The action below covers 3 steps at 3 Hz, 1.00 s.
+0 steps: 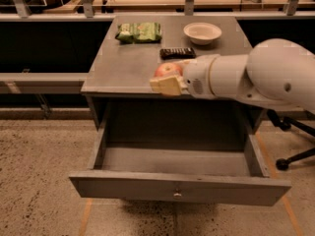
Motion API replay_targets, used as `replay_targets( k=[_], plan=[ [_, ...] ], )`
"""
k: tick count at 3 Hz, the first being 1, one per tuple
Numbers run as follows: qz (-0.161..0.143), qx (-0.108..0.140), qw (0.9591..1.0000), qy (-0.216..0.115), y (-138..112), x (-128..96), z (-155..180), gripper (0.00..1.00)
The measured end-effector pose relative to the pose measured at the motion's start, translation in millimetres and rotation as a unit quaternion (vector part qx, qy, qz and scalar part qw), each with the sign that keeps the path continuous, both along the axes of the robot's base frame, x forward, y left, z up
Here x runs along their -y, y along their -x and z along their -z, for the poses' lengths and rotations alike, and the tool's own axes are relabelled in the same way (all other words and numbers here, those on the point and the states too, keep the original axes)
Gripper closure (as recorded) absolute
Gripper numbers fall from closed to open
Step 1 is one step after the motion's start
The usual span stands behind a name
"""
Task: Place apple into top drawer
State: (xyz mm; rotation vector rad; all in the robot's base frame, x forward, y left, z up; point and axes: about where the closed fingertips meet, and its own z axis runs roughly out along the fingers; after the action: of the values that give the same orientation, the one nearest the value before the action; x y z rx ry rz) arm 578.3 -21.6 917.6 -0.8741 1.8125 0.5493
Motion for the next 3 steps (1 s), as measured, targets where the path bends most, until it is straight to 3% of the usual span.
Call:
replay_targets(
  k=[1,3],
  plan=[
    [0.010,-0.018,0.9998,0.005,11.7,13.6,20.0,1.00],
    [0.004,-0.023,0.9997,-0.001,12.1,8.7,25.9,1.00]
  ],
)
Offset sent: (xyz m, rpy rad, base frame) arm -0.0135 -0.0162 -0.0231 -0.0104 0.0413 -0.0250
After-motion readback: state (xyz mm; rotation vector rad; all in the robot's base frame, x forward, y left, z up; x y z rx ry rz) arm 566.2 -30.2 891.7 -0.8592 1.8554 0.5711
